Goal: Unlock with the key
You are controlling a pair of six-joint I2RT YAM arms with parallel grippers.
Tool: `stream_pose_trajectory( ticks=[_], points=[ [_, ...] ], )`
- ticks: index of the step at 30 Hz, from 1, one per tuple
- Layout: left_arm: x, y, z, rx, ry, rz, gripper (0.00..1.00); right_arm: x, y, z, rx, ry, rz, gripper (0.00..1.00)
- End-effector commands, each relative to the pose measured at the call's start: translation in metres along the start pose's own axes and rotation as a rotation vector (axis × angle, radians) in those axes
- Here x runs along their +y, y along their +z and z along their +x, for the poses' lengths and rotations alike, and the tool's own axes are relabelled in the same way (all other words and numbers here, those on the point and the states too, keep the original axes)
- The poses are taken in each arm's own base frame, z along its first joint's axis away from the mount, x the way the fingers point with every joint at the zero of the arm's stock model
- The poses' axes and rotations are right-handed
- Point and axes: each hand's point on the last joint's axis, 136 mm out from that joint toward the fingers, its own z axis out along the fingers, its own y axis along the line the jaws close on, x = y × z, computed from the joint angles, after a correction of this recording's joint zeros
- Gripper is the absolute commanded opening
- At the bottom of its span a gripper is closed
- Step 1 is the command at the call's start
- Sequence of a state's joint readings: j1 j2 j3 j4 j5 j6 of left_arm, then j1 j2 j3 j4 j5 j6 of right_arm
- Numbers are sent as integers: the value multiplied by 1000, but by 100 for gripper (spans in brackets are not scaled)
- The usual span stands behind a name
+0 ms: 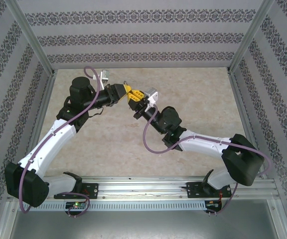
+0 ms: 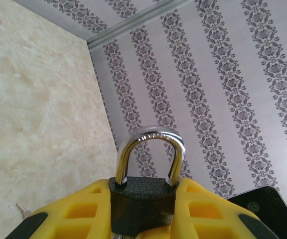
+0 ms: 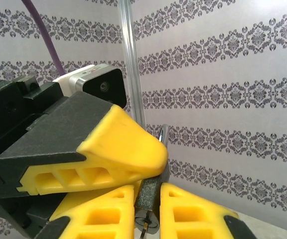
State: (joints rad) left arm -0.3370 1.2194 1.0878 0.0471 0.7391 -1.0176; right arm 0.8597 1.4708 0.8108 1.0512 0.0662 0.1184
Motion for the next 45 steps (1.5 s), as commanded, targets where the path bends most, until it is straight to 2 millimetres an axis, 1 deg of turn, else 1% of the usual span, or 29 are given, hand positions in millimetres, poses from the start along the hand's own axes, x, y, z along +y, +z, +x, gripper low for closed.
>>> stream_pose_trajectory(
  ticks=[1,2,4,6,8,9,10,14,17,21,26,31,35,37,40,45],
  points=[
    [-23,-4,9,47,32,98,19,-10,7,-1,4,16,25,7],
    [-23,-4,9,45,35,97,22,-10,7,-1,7,18,23,5],
    [-22,-6,7,37,42,90,26,-10,6,0,25,24,20,1],
    [-20,-7,6,35,43,80,35,-11,3,0,40,48,-5,0],
    [-15,-9,2,22,38,64,49,-12,-2,1,64,93,-35,0],
    [-14,-11,1,16,39,61,51,-14,-5,2,77,114,-43,0],
    [-11,-13,-1,10,40,51,53,-17,-8,2,91,141,-47,0],
    [1,-25,-7,-20,46,2,55,-24,-22,3,150,227,-82,0],
    [8,-33,-9,-33,64,-40,57,-23,-32,1,190,287,-142,0],
    [11,-32,-6,-8,91,-51,57,-17,-41,0,232,348,-227,0],
    [12,-23,1,57,105,-14,55,-3,-45,-1,267,403,-330,0],
    [5,-18,5,84,126,24,58,5,-44,-4,276,442,-386,0],
    [8,-13,9,103,123,27,59,9,-42,-6,277,456,-413,0],
    [6,-9,13,117,123,44,58,10,-41,-7,275,468,-426,0],
    [2,-6,15,126,130,69,51,12,-39,-7,273,486,-437,0],
    [3,-3,19,140,122,76,33,10,-38,-11,257,495,-436,0]
  ],
)
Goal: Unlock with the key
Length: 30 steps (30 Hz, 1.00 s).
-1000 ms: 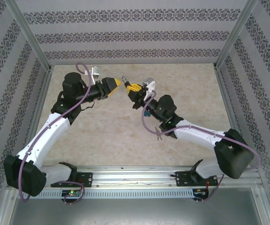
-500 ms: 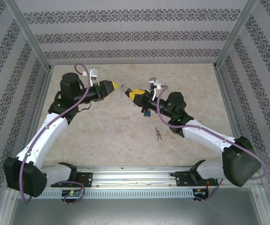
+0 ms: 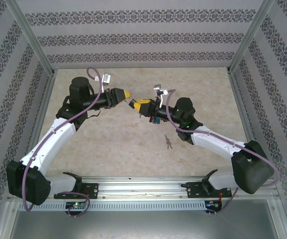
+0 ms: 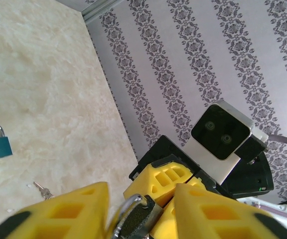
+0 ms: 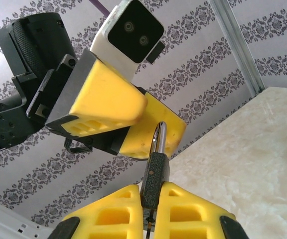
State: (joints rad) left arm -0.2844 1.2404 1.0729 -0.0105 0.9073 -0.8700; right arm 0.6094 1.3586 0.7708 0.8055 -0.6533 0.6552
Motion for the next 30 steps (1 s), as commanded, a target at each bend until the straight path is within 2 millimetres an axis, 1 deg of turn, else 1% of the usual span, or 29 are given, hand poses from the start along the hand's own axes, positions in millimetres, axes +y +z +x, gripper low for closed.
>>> stream_pose_trajectory(
  ticks=[1,3,5,7,10,12,15,18,20,22,24,28,30],
  points=[
    [-12,2,2,10,47,52,30,21,0,-29,-68,-55,-77,0],
    [-10,2,3,11,42,49,25,22,0,-31,-71,-58,-79,0],
    [-8,4,4,15,30,47,16,23,0,-31,-68,-66,-84,0],
    [-5,5,3,15,19,42,9,24,0,-30,-67,-88,-78,0],
    [0,6,3,17,-6,21,3,24,-1,-21,-52,-196,-22,0],
    [2,7,2,19,-16,5,0,18,0,-12,-21,-285,55,0],
    [9,7,3,27,-41,-38,0,6,-1,-4,22,-429,192,0],
    [16,6,5,30,-72,-80,0,-3,0,6,84,-622,332,0],
    [23,4,6,30,-104,-114,0,-10,2,10,122,-761,436,0],
    [29,3,8,31,-122,-140,0,-15,2,9,135,-847,510,0],
    [37,2,10,34,-142,-166,0,-16,1,8,137,-923,565,0],
    [47,2,13,45,-180,-191,0,-17,10,17,190,-1093,628,0],
    [52,2,15,51,-194,-206,3,-18,15,22,213,-1164,654,0]
  ],
)
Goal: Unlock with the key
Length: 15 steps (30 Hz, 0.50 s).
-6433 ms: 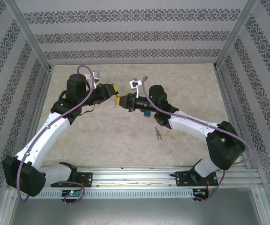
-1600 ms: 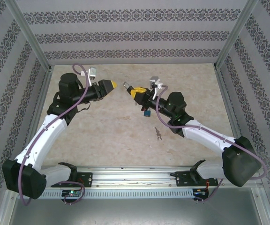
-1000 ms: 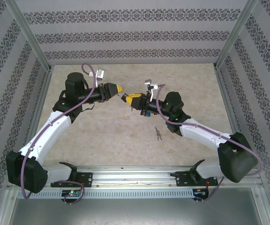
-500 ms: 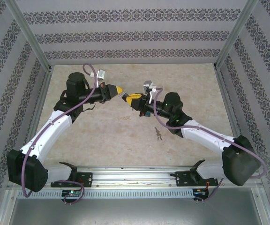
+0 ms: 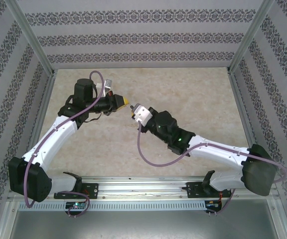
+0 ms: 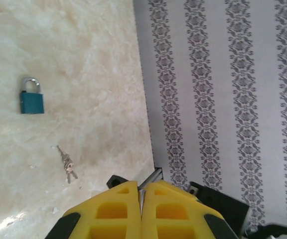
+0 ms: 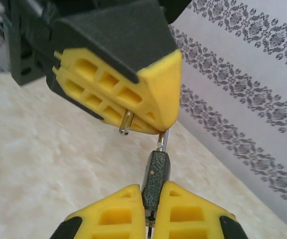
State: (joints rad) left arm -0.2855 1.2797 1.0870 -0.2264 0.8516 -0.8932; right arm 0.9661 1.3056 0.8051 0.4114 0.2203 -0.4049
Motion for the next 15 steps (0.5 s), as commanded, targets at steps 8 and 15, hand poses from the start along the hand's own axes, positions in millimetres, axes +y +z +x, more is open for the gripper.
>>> stream_pose_trajectory(
  ticks=[8,15],
  points=[
    [42,-16,-16,-95,-83,-114,43,6,15,-13,5,-235,129,0],
    [87,-65,-26,-289,-164,-270,51,27,36,7,57,-188,88,0]
  ],
)
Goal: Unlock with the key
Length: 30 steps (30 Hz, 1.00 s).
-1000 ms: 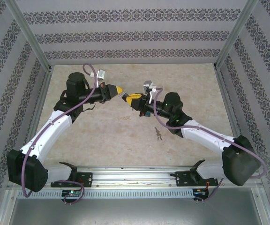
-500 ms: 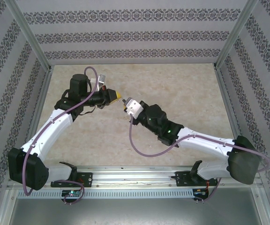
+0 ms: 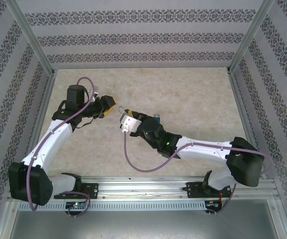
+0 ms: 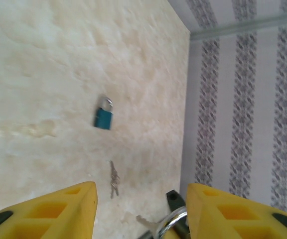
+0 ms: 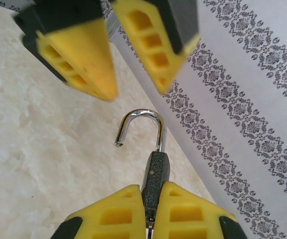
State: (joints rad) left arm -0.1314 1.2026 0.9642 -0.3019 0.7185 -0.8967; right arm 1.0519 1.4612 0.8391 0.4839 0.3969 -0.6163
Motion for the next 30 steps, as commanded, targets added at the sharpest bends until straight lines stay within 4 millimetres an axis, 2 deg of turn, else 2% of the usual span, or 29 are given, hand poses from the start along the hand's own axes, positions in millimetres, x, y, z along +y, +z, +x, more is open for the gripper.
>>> stream_pose_trajectory(
  ticks=[1,7,11,14,19,24,30],
  points=[
    [22,-26,-14,-133,-31,-82,51,4,14,-10,-9,56,18,0],
    [41,-47,-22,-214,-97,-97,51,41,39,-4,8,112,-86,0],
    [52,-57,-28,-265,-132,-103,51,75,60,8,63,53,-134,0],
    [53,-61,-31,-280,-141,-97,51,93,74,20,112,19,-151,0],
    [52,-65,-35,-293,-145,-84,51,115,94,44,218,-61,-173,0],
    [50,-66,-38,-307,-148,-69,51,129,111,70,315,-136,-168,0],
    [47,-68,-41,-311,-148,-55,51,150,122,96,422,-180,-229,0]
  ],
)
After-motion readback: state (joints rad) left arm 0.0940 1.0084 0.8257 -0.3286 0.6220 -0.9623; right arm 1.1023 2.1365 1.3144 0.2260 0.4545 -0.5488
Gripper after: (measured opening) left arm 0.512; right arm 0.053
